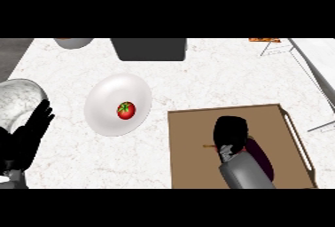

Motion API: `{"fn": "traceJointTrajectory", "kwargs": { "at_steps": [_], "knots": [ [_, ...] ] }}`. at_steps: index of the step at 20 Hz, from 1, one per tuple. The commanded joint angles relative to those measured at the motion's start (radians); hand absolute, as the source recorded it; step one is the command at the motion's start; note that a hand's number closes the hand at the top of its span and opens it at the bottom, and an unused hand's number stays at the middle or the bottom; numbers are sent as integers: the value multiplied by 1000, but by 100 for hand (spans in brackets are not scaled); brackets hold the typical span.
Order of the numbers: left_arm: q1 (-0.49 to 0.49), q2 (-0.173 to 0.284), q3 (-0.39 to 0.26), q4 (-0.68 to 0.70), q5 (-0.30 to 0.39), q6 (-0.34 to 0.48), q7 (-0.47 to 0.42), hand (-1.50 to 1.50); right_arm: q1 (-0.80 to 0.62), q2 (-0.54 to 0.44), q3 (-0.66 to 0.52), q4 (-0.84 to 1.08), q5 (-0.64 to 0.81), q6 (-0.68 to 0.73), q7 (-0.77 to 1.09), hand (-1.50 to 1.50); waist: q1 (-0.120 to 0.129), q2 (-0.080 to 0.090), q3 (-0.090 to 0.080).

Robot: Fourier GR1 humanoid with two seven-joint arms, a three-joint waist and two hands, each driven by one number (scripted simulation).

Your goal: Pick the pear from the tray and place it in the tiered shelf

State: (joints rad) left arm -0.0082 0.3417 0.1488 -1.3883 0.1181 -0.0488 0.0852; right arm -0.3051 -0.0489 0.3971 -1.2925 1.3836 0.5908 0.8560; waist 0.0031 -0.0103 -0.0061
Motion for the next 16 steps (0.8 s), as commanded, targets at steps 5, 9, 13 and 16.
{"fn": "traceJointTrajectory", "kwargs": {
  "at_steps": [5,9,13,16],
  "knots": [
    [40,-14,-1,-43,-9,-15,14,0,-103,-20,-95,-23,46,-81,25,150,3,9,6],
    [9,-20,-3,-28,-21,5,-10,0,-213,-20,-432,-9,-35,-299,167,150,-5,24,12],
    [-9,-29,-23,-25,-24,-5,-5,0,-370,-47,-597,77,-39,-427,256,150,39,35,9],
    [-47,-7,-12,-33,-10,-15,45,0,-480,-89,-660,163,-27,-493,270,150,40,27,8]
  ]
}}
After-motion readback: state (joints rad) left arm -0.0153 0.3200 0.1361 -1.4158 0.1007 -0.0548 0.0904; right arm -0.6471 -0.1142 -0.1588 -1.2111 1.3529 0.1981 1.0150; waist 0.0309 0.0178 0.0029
